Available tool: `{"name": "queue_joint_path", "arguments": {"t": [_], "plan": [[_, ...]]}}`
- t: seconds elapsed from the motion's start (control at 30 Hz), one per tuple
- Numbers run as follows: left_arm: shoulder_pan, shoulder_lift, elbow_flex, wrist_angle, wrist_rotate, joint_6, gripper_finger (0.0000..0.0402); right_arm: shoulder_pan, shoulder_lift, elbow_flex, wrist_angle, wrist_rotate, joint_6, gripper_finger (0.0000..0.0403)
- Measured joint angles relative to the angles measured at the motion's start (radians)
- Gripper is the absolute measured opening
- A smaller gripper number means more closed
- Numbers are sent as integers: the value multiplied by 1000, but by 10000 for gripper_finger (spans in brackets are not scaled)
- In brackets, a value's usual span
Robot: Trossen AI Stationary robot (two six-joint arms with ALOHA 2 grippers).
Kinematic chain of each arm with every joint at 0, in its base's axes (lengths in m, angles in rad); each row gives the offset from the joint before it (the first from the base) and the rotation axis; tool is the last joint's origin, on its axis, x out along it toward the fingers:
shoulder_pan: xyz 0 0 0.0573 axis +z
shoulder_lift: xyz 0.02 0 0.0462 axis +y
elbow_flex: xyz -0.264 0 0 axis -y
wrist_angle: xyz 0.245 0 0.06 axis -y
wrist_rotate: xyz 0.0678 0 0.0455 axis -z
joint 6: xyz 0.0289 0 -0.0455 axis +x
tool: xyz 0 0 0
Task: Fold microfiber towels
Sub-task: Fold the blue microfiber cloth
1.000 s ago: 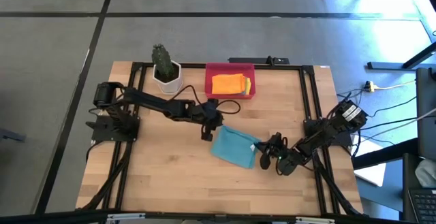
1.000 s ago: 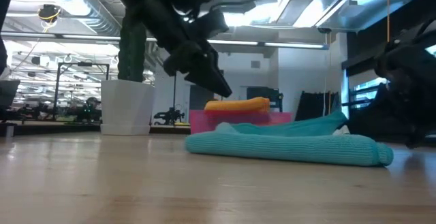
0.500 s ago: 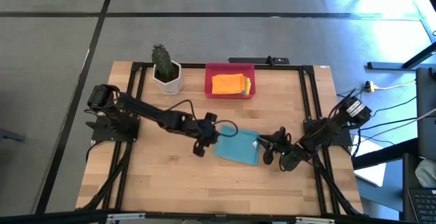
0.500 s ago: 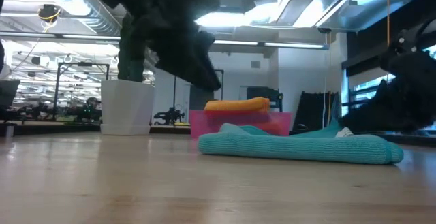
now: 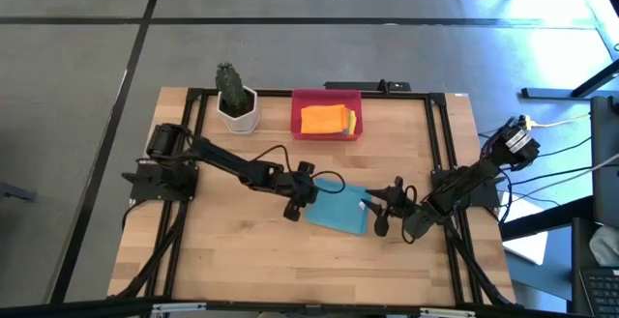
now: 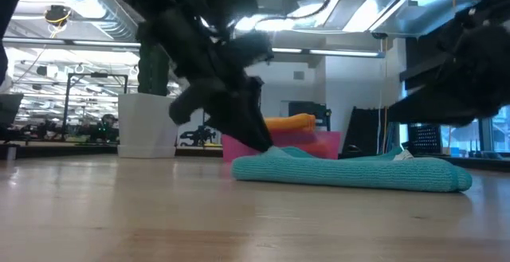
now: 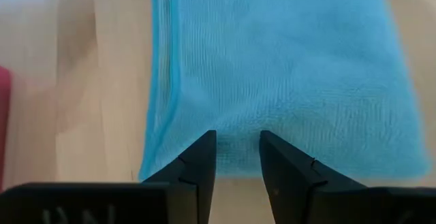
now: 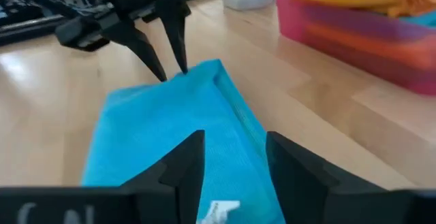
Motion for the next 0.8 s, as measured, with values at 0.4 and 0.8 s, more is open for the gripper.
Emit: {"name": "queue_joint_path", "arguments": {"t": [0.4,0.8], "plan": [[18,77,3,19,-9,-7,105,-81,176,0,-5,-41,142,158],[-86,-114,0,-134,-84,-22,105,-119,190,0,-70,-80,197,158]]}}
